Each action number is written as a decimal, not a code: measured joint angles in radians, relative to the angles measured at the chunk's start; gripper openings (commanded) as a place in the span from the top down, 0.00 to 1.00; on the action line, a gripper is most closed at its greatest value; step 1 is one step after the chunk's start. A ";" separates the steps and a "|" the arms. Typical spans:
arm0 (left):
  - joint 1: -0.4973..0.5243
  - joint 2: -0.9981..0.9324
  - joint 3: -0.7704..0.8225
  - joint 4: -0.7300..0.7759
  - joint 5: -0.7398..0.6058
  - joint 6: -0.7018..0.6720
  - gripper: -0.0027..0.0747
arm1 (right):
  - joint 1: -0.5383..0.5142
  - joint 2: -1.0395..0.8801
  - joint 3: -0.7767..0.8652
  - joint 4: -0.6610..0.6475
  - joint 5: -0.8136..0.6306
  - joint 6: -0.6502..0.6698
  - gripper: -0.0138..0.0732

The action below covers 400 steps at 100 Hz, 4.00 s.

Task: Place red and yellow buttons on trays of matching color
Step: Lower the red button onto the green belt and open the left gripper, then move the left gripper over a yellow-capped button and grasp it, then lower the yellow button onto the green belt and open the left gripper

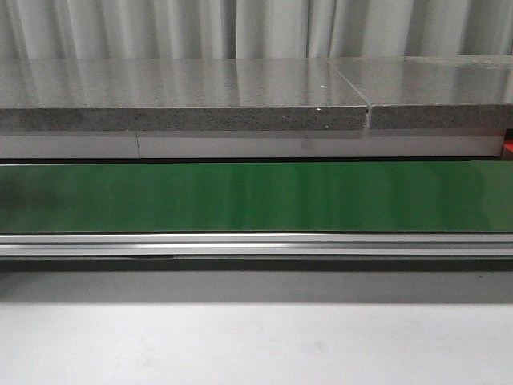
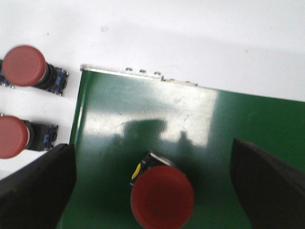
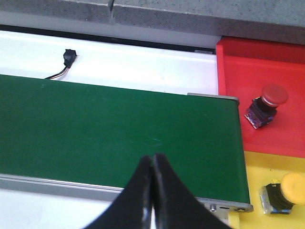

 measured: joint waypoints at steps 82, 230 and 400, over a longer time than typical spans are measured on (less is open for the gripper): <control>0.251 -0.300 0.194 0.009 0.000 -0.033 0.14 | 0.000 0.000 0.000 0.000 0.000 0.000 0.92; 0.563 0.200 0.194 0.021 -0.262 -0.095 0.14 | 0.000 0.000 0.000 0.000 0.000 0.000 0.92; 0.115 -0.088 0.194 -0.001 -0.170 -0.049 0.99 | 0.000 0.000 0.000 0.000 0.000 0.000 0.92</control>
